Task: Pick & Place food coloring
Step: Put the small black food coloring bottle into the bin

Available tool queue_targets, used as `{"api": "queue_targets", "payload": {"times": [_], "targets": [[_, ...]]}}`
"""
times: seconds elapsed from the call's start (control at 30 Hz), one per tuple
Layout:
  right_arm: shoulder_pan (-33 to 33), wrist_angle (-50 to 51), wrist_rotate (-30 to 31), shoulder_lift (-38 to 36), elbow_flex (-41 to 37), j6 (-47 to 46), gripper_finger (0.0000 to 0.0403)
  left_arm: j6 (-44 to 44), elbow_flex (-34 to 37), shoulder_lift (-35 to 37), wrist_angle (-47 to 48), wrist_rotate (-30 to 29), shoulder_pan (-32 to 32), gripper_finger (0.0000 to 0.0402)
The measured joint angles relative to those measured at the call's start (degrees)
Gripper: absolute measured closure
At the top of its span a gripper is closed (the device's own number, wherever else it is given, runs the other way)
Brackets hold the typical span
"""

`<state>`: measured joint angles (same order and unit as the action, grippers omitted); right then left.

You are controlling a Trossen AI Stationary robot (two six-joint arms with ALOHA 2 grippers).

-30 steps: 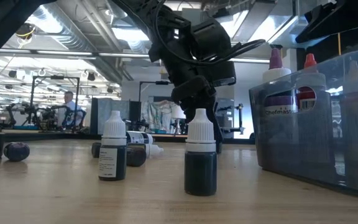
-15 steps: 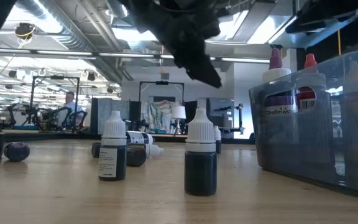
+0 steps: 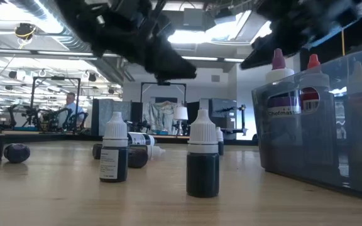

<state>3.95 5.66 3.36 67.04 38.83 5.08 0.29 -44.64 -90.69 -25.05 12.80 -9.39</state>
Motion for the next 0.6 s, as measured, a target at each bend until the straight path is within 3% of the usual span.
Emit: {"api": "queue_targets", "payload": {"times": [0.33, 0.6], "targets": [[-4.24, -16.03, -0.02, 15.98, 0.02, -0.3, 0.0237, -1.07, 5.39, 0.0, -3.56, -5.84, 0.02, 0.0262], [-4.24, -18.26, -0.04, 23.82, 0.02, -0.43, 0.0237, -1.07, 5.39, 0.0, -3.53, -5.73, 0.37, 0.0263]]}}
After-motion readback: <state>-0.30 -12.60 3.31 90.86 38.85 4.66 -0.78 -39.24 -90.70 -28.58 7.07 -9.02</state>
